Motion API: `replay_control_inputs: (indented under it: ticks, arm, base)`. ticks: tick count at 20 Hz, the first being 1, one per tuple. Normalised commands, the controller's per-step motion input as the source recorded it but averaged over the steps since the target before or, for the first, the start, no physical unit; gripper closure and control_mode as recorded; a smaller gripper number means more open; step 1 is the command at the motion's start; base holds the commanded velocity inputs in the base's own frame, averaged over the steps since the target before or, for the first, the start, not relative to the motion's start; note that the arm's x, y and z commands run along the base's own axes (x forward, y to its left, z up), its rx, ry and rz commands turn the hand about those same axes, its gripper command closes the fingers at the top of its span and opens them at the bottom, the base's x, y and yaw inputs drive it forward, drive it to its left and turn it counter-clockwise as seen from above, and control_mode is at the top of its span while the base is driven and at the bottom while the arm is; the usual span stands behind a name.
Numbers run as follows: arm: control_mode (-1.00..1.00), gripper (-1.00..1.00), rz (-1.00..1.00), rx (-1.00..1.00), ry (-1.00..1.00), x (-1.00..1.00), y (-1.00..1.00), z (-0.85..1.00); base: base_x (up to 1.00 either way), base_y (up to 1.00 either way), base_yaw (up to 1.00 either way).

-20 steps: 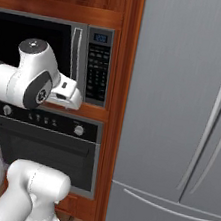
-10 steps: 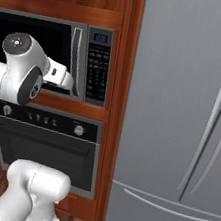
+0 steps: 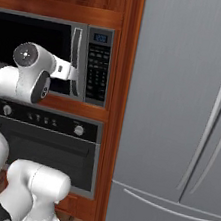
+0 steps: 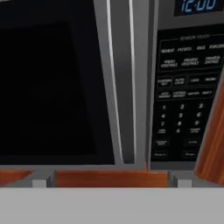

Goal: The microwave is finished heating the steak and avocado. Take the bowl containing the food and place it on the dining counter.

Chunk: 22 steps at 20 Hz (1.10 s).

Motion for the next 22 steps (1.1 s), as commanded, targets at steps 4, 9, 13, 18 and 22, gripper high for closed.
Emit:
replay_control_inputs:
  ticks: [4,9,13,18,22]
  arm:
    - [-1.0,-1.0,-0.02,-0.04,0.0,0.77,0.02,-0.03]
    - [-1.0,-1.0,0.0,0.0,0.04,0.69,0.0,0.0]
    - [-1.0,-1.0,0.0,0.0,0.06,0.69,-0.04,0.0]
    - [-1.0,-1.0,-0.01,0.0,0.0,0.69,0.0,-0.02]
    - [-1.0,-1.0,-0.01,-0.01,0.0,0.62,0.01,-0.12]
  base:
    - [0.0,0.0,0.0]
    - [0.0,0.0,0.0]
    - [0.0,0.0,0.0]
    - [0.0,0.0,0.0]
    - [0.0,0.0,0.0]
